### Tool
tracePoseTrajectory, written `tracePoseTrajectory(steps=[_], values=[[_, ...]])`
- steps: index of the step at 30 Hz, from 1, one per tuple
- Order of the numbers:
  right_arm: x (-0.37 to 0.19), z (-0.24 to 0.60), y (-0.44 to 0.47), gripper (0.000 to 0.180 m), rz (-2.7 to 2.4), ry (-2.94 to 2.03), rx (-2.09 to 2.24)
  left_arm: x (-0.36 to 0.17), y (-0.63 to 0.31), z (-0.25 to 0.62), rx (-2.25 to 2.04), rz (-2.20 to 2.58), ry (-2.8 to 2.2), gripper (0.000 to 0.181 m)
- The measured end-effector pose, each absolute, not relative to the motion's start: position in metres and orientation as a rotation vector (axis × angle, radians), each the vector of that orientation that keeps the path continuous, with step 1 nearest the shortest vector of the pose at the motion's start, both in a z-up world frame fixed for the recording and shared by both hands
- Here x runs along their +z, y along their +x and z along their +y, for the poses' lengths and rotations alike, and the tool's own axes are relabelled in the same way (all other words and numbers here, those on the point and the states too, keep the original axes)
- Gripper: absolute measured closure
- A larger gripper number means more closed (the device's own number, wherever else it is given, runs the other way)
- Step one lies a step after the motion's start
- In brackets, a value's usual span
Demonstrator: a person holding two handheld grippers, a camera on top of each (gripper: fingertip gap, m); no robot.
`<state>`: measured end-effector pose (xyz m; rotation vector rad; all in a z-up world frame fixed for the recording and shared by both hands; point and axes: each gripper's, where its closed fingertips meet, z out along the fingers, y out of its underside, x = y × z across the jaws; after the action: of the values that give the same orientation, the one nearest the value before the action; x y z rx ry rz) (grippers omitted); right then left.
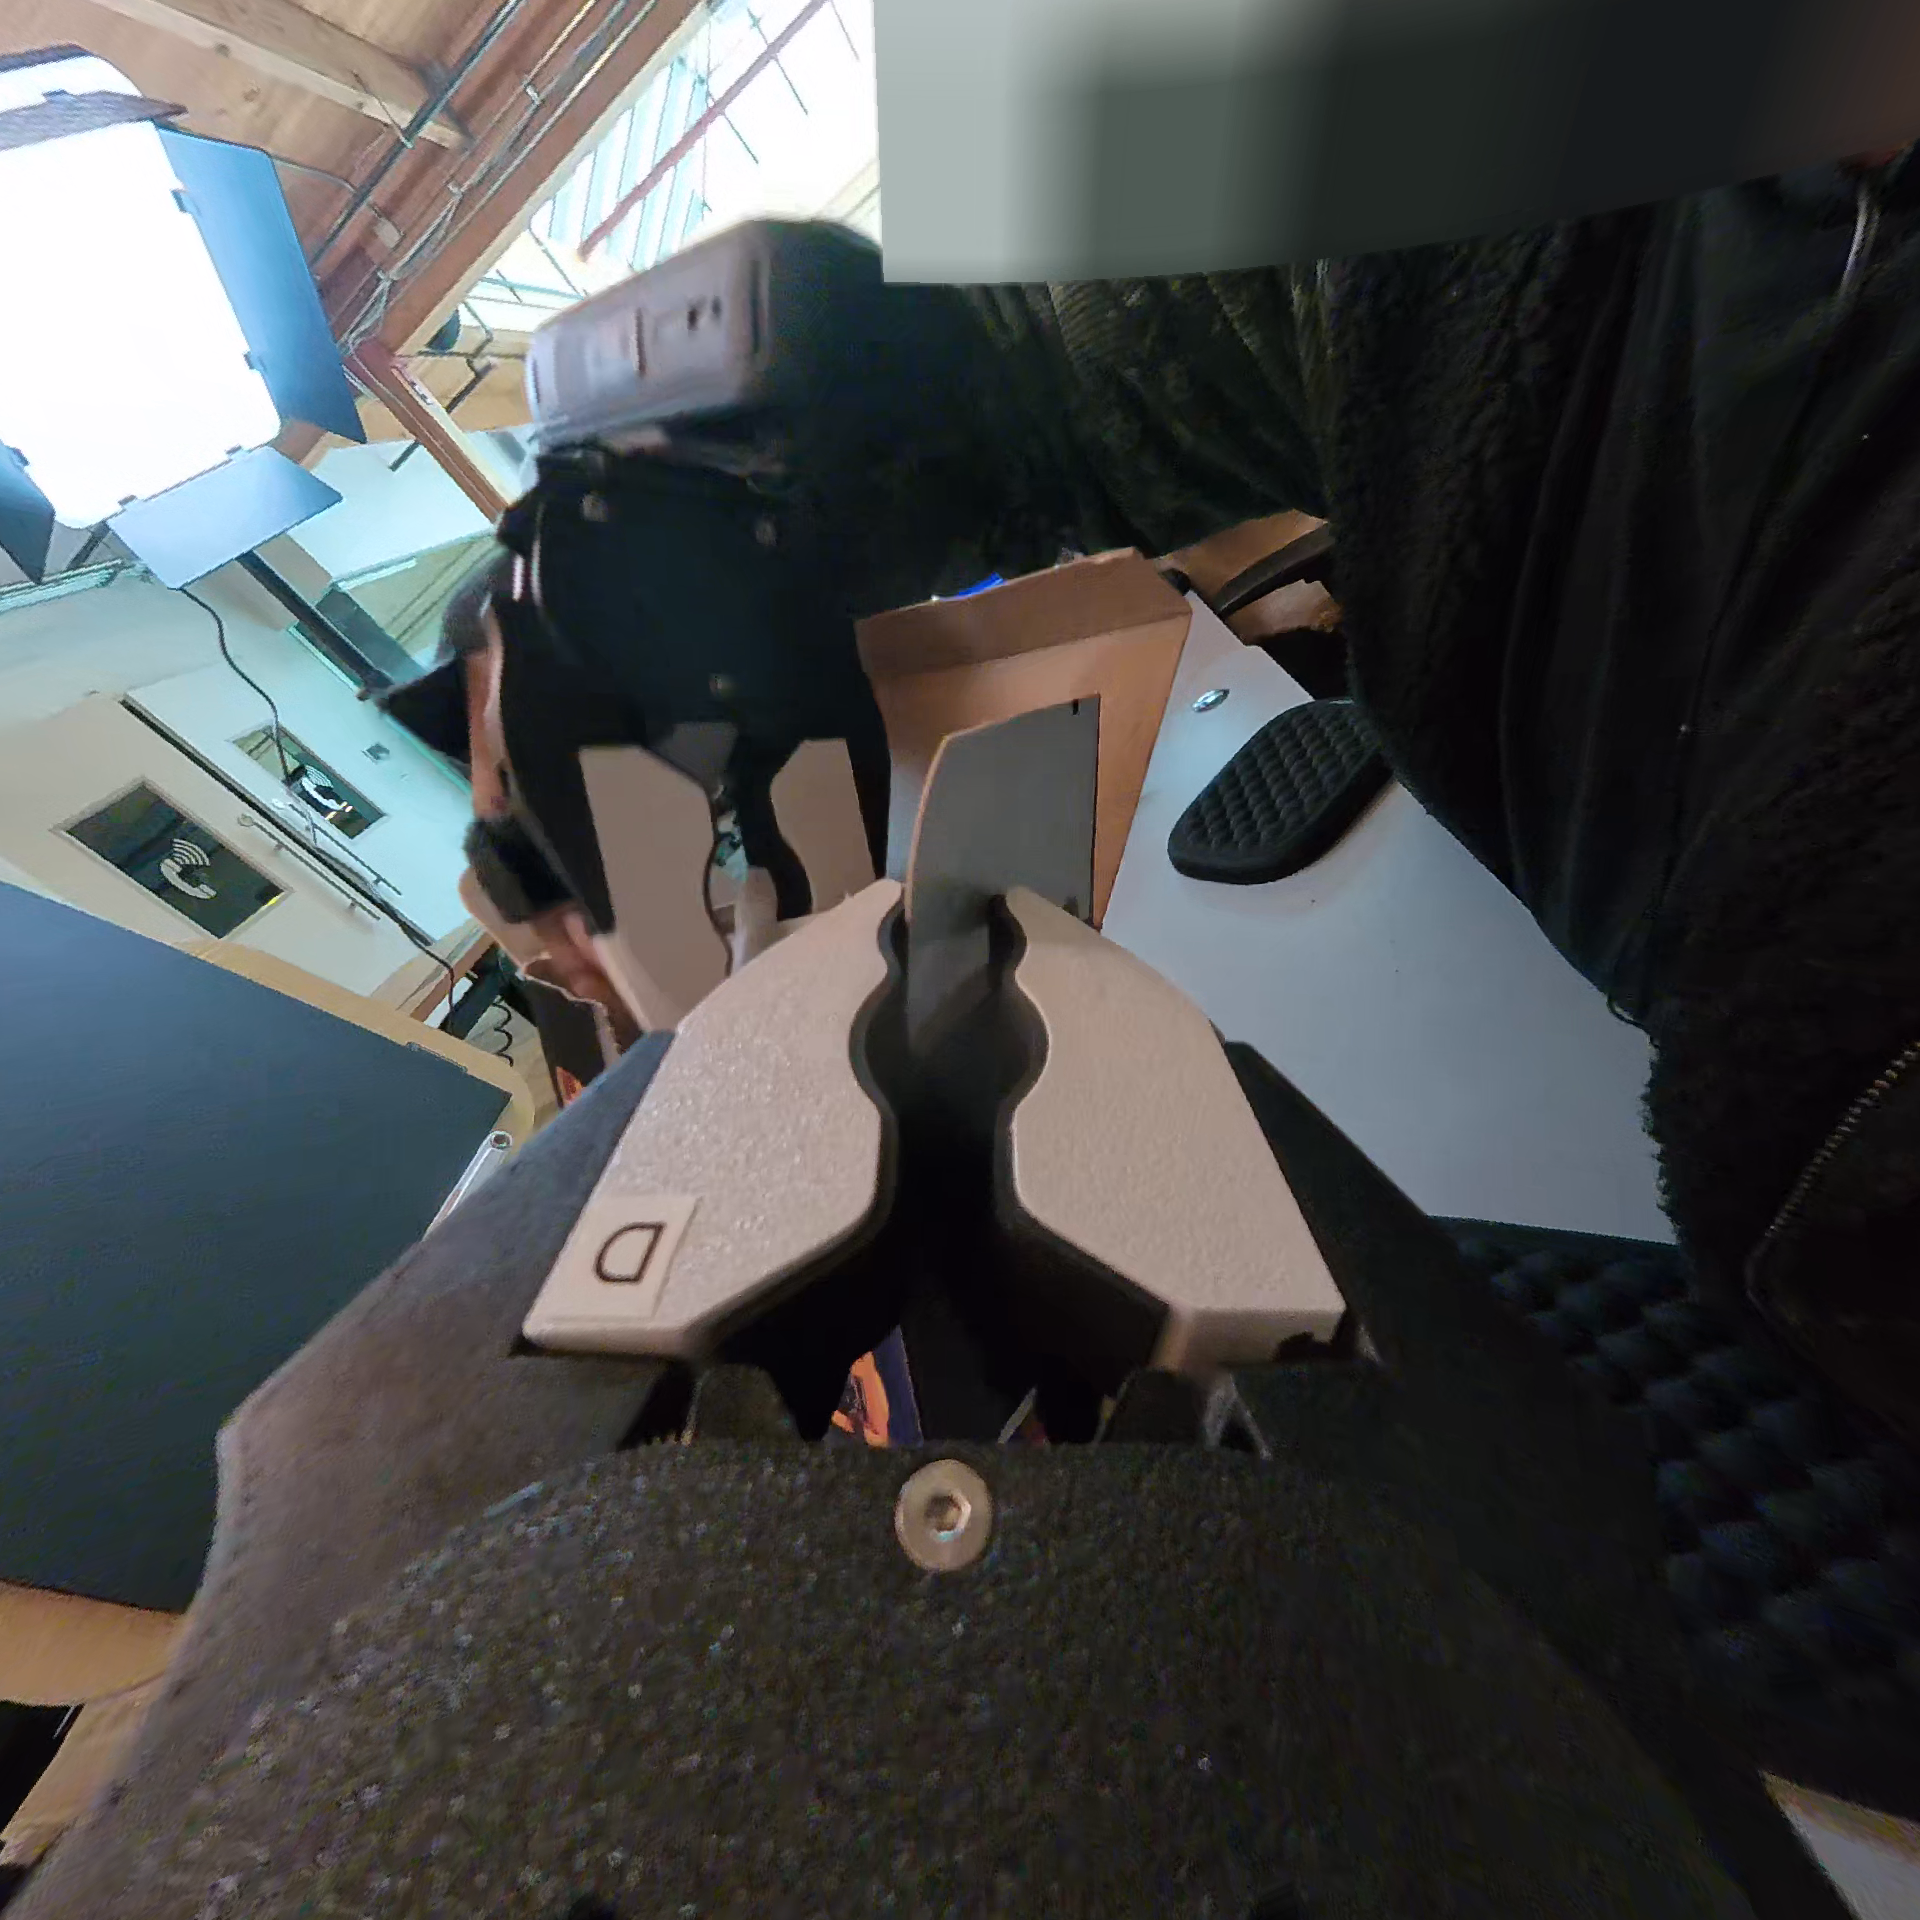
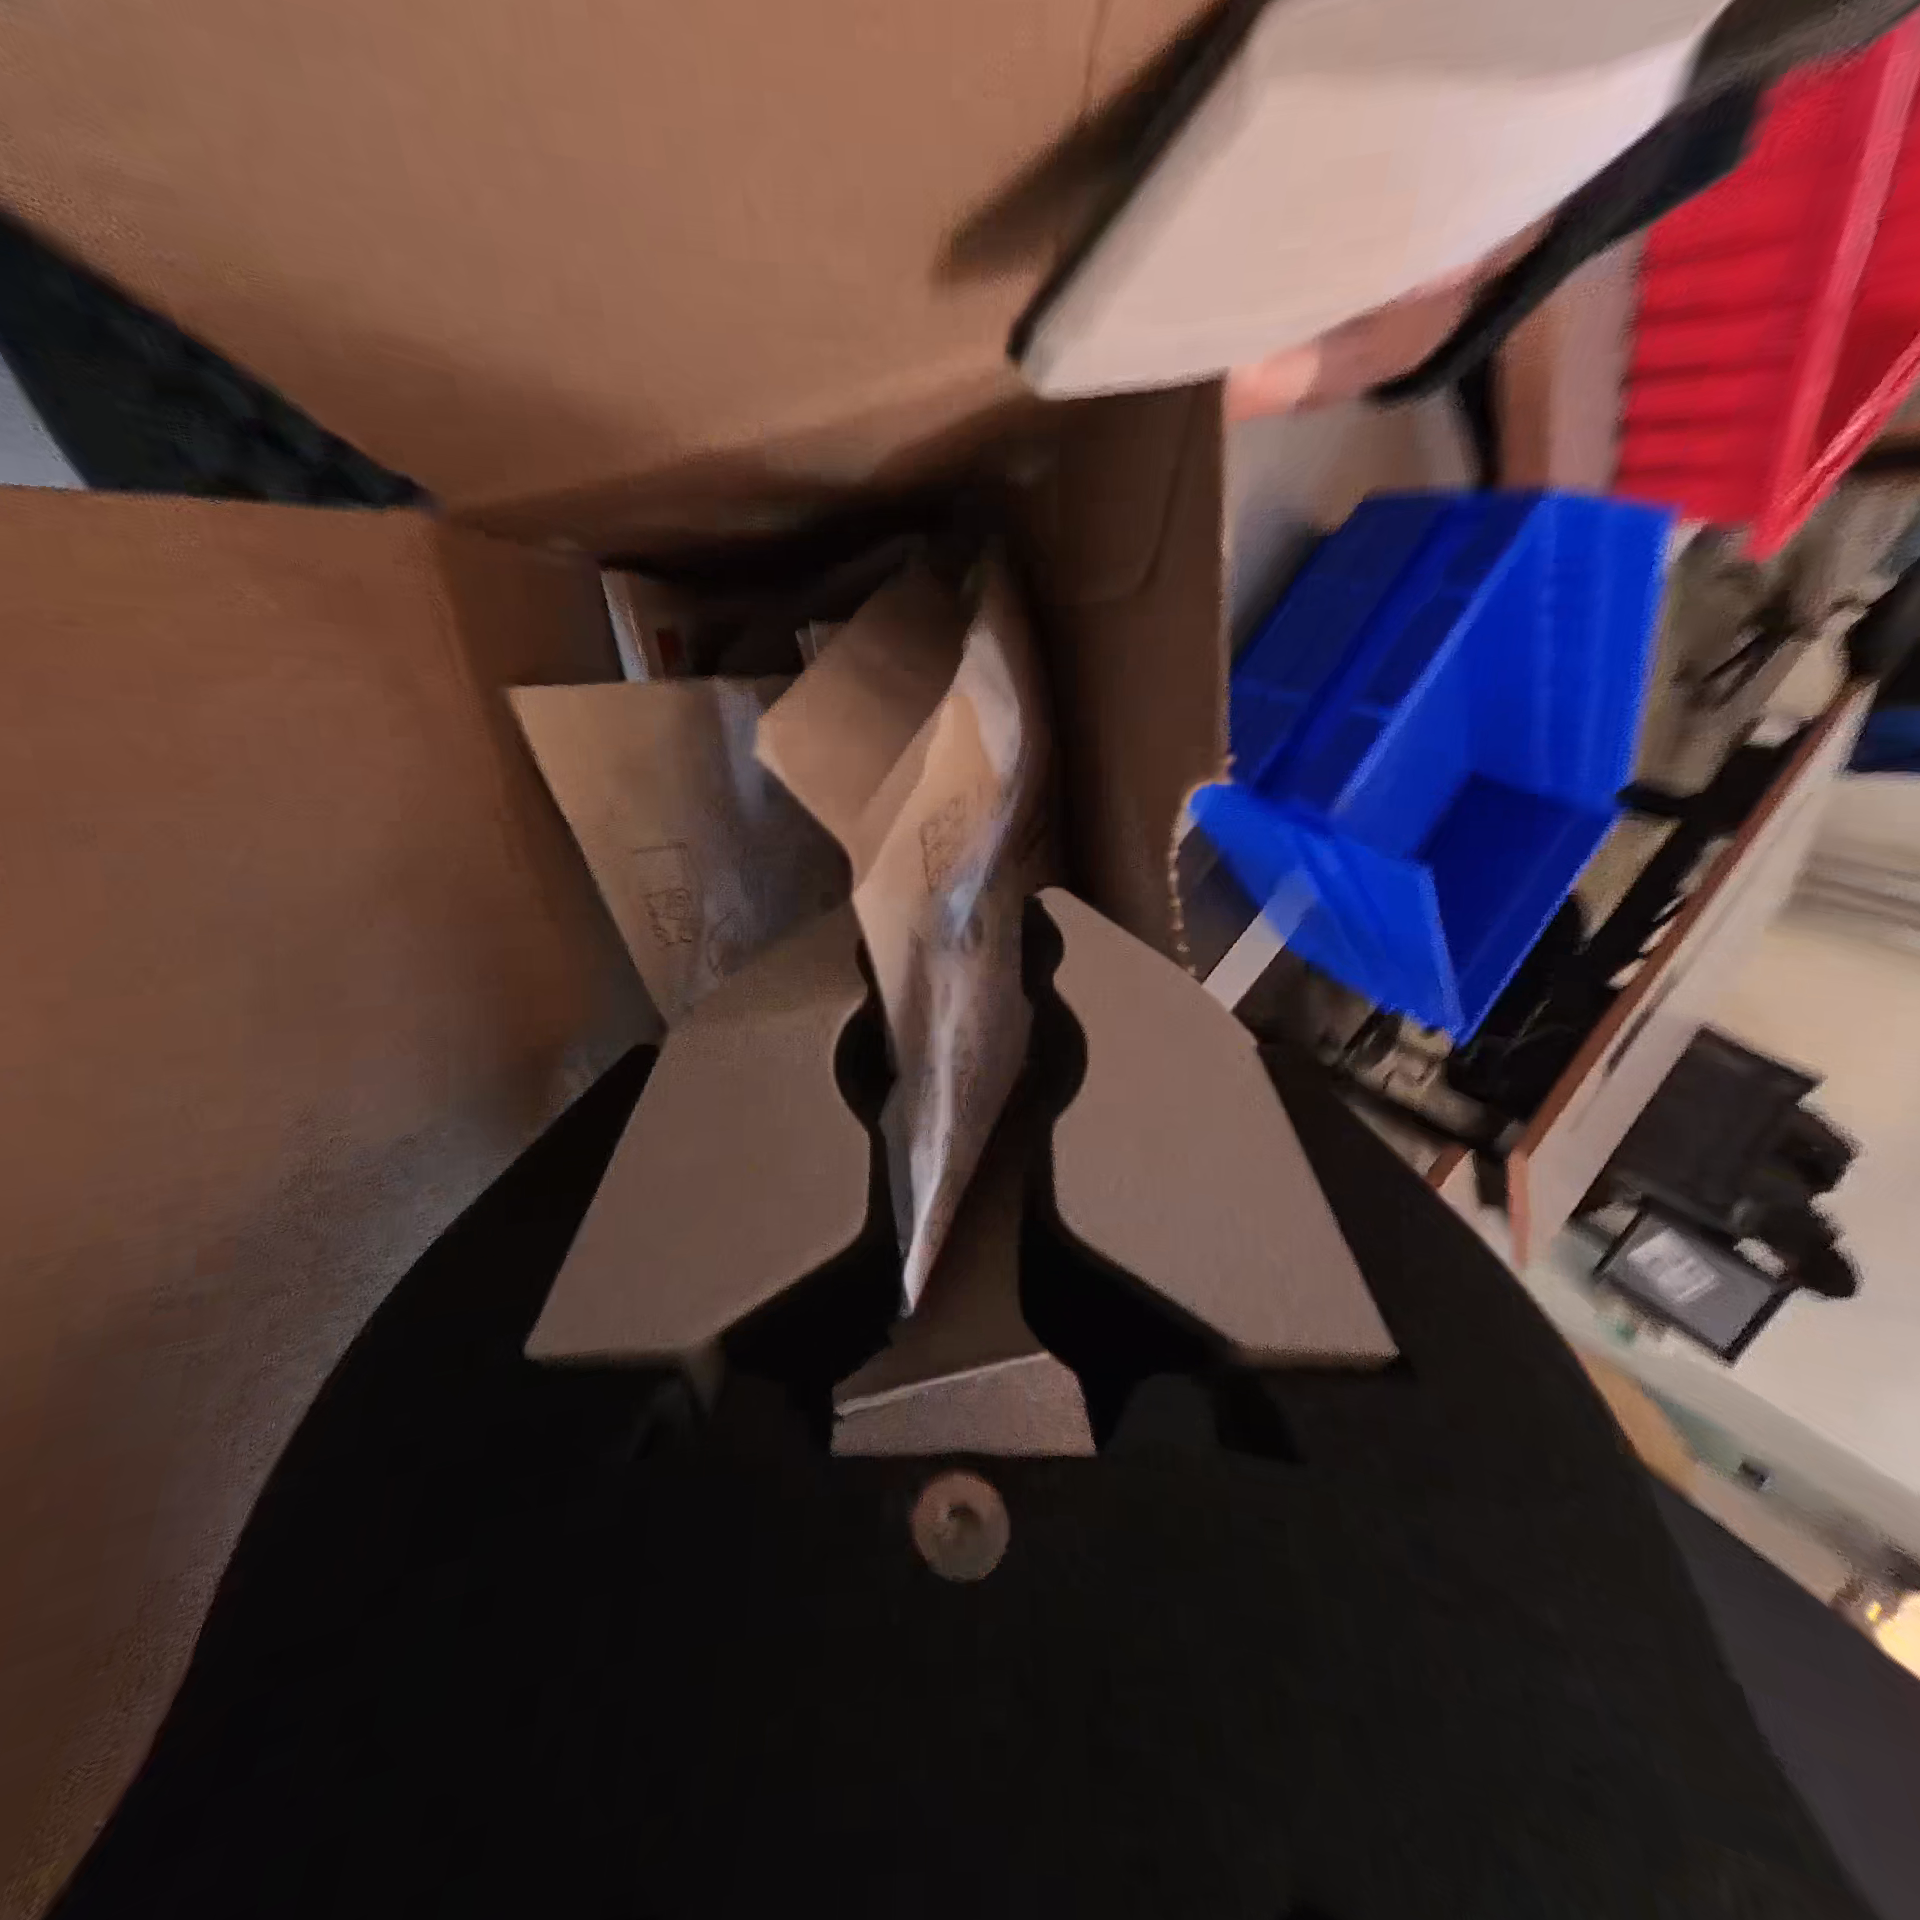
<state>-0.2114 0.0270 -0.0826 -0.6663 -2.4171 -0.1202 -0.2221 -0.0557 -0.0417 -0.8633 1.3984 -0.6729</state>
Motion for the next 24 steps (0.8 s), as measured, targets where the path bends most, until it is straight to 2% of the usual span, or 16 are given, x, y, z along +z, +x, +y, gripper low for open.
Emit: tracePoseTrajectory(steps=[5,9,12,20,24], values=[[-0.086,0.019,-0.218,0.156,-2.384,-0.518,-0.158,-0.041,-0.220,-0.054,-0.664,1.385,-0.859,0.169],[-0.105,0.018,-0.232,0.167,-2.418,-0.431,-0.278,-0.041,-0.214,-0.052,-0.679,1.395,-0.858,0.170],[-0.120,0.012,-0.222,0.167,-2.586,-0.607,-0.212,-0.041,-0.216,-0.056,-0.698,1.407,-0.851,0.171],[-0.133,0.003,-0.217,0.163,-2.670,-0.837,-0.138,-0.043,-0.221,-0.062,-0.687,1.409,-0.833,0.170],[-0.108,-0.004,-0.222,0.155,-2.533,-0.807,-0.113,-0.047,-0.222,-0.073,-0.667,1.436,-0.803,0.170]])
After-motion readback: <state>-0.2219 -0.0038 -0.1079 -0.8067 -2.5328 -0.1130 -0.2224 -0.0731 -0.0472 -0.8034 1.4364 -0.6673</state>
